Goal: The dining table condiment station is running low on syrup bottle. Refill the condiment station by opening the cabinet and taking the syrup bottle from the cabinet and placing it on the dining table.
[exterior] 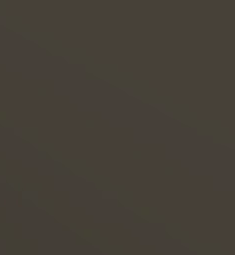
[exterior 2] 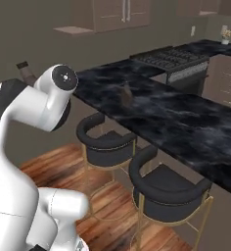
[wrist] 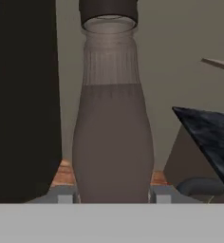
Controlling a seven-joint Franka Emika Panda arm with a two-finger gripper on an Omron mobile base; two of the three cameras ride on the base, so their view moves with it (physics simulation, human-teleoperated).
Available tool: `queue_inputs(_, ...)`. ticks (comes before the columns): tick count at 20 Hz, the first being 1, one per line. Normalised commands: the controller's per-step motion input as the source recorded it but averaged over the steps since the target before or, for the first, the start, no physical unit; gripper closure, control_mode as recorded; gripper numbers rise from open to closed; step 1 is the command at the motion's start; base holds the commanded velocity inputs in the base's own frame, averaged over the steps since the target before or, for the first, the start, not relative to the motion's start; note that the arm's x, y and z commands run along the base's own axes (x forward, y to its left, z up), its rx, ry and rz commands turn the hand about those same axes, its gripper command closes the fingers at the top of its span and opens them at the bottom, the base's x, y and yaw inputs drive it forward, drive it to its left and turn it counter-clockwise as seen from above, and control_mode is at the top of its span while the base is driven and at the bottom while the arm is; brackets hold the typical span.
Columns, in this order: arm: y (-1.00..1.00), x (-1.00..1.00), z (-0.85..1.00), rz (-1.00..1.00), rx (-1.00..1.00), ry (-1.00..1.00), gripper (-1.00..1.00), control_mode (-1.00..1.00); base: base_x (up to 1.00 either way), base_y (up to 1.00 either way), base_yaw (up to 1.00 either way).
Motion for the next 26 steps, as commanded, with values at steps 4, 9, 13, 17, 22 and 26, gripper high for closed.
queue_inputs(4, 0.0, 0.0, 0.0, 0.0, 0.0, 0.0, 1.0, 1.0, 0.7, 0.79, -0.57)
queue_inputs(9, 0.0, 0.0, 0.0, 0.0, 0.0, 0.0, 1.0, 1.0, 0.79, 0.55, -0.54)
queue_inputs(13, 0.0, 0.0, 0.0, 0.0, 0.0, 0.0, 1.0, 1.0, 0.7, 0.52, -0.55)
queue_inputs(17, 0.0, 0.0, 0.0, 0.0, 0.0, 0.0, 1.0, 1.0, 0.69, 0.25, -0.52)
queue_inputs(22, 0.0, 0.0, 0.0, 0.0, 0.0, 0.0, 1.0, 1.0, 0.67, -0.08, -0.29)
queue_inputs(26, -0.35, 0.56, -0.17, 0.05, 0.03, -0.08, 1.0, -1.0, 0.16, -0.09, 0.0)
